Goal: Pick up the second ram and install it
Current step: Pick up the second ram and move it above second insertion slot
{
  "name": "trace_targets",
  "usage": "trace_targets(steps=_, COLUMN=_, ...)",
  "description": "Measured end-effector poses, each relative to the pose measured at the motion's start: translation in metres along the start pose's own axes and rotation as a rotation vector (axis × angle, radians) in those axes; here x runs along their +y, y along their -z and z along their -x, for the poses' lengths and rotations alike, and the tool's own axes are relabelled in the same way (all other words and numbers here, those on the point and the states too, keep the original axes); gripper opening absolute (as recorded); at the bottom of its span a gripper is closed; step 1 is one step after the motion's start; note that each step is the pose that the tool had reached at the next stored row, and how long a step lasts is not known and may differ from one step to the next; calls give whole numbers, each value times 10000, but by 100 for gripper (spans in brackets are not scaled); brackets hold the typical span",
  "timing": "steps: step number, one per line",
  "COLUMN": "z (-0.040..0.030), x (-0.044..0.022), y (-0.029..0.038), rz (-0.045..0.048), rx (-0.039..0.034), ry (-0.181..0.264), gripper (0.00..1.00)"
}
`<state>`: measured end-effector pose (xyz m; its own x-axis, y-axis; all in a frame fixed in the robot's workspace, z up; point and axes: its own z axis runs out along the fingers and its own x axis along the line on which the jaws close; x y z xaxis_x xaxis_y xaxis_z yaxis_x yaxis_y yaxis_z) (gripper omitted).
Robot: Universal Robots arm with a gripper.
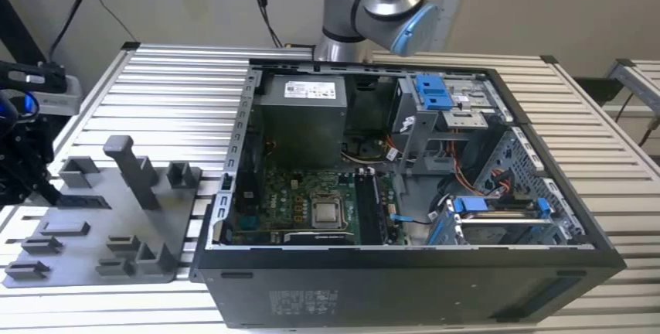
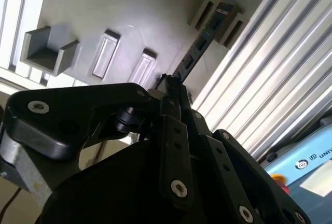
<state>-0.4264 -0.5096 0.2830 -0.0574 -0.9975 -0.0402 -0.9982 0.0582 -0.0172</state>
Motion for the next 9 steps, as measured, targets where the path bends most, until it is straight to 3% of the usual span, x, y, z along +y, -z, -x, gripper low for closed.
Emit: trace_targets(steps=9, z=3, x=4, y=81, rz=-1, rx=0, ry=-28, gripper=14)
